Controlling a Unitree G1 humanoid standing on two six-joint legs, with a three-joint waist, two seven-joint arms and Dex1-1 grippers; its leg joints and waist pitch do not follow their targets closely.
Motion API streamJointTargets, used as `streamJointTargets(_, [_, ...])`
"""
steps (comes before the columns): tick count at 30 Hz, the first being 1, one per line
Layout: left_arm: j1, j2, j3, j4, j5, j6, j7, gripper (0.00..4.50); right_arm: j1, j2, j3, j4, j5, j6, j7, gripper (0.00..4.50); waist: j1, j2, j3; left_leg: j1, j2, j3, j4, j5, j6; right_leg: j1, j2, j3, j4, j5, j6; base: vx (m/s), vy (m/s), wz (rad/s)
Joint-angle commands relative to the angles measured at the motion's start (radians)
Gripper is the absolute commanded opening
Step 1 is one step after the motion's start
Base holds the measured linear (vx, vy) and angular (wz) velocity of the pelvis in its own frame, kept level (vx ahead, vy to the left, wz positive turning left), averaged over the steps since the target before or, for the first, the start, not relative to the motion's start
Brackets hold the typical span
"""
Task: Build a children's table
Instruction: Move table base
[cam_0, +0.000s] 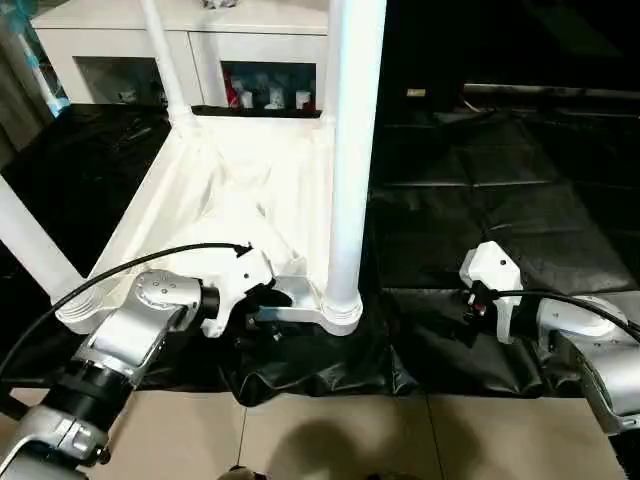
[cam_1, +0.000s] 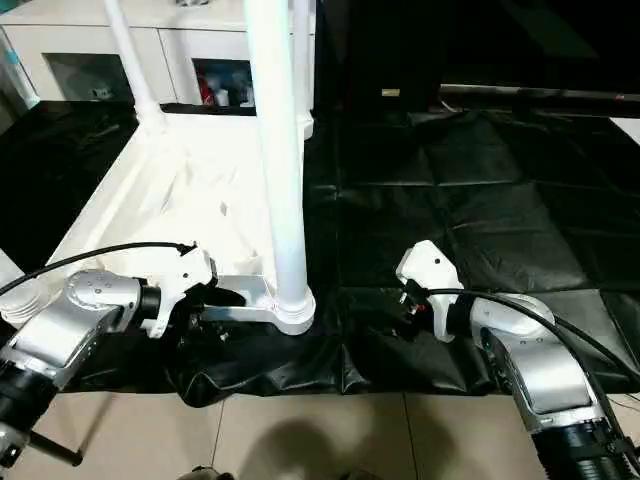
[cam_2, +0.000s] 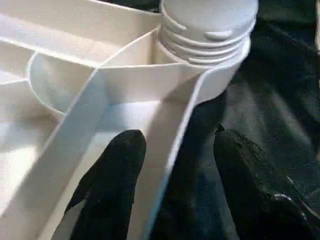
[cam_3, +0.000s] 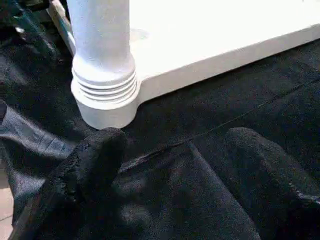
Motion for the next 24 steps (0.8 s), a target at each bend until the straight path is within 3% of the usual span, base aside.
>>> streamJointTargets(1, [-0.011,0.003,0.017,0.001,0.009,-0.012,0.010,2.28,0.010,-0.010,0.008,-0.027,0.012,0.013,0.000,3.70,0.005,-0.002,-0.078,0.029,0.017,-0.021,-0.071,-0.372,-0.009,0.029,-0.048,0.025,-0.099,-0.497,-0.129,0.000,0.000,0.00])
streamJointTargets(4, [-0.010,0.004,0.019,0.002,0.016,-0.022,0.014,1.89,0.011,-0.010,0.011,-0.027,0.012,0.011,0.000,3.70,0.006,-0.002,-0.078,0.028,0.017,-0.020,-0.071,-0.372,-0.009,0.030,-0.047,0.026,-0.097,-0.476,-0.138,0.000,0.000,0.00])
streamJointTargets(8, [-0.016,0.013,0.008,0.010,0.046,-0.038,0.015,1.87,0.008,-0.006,0.010,-0.030,0.010,0.016,0.001,3.70,0.007,0.001,-0.079,0.028,0.017,-0.021,-0.072,-0.365,-0.009,0.031,-0.047,0.027,-0.095,-0.462,-0.141,0.000,0.000,0.00])
streamJointTargets(10, [-0.017,0.016,0.006,0.012,0.055,-0.047,0.024,1.45,0.012,-0.006,0.009,-0.031,0.009,0.014,0.001,3.70,0.008,0.002,-0.079,0.028,0.017,-0.020,-0.072,-0.369,-0.010,0.031,-0.048,0.026,-0.095,-0.463,-0.142,0.000,0.000,0.00])
streamJointTargets(13, [-0.018,0.015,0.007,0.017,0.054,-0.050,0.026,1.45,0.019,-0.005,0.011,-0.035,0.011,0.013,-0.002,3.70,0.011,0.002,-0.079,0.029,0.017,-0.020,-0.072,-0.369,-0.011,0.031,-0.048,0.027,-0.096,-0.459,-0.144,0.000,0.000,0.00])
streamJointTargets(14, [-0.019,0.016,0.006,0.018,0.053,-0.050,0.022,1.31,0.023,-0.003,0.012,-0.039,0.013,0.014,-0.004,3.70,0.012,0.006,-0.079,0.030,0.017,-0.020,-0.072,-0.372,-0.013,0.030,-0.048,0.027,-0.095,-0.456,-0.147,0.000,0.000,0.00])
streamJointTargets(19, [-0.021,0.021,0.007,0.021,0.062,-0.049,-0.003,0.71,0.025,-0.002,0.012,-0.041,0.016,0.014,-0.003,3.70,0.012,0.004,-0.078,0.028,0.017,-0.022,-0.074,-0.382,-0.016,0.033,-0.049,0.026,-0.097,-0.475,-0.138,0.000,0.000,0.00])
streamJointTargets(24, [-0.014,0.032,-0.015,0.015,0.075,-0.031,-0.025,0.40,0.029,-0.003,0.011,-0.040,0.015,0.011,-0.002,3.70,0.005,0.003,-0.080,0.025,0.016,-0.023,-0.074,-0.375,-0.014,0.035,-0.049,0.026,-0.094,-0.458,-0.142,0.000,0.000,0.00])
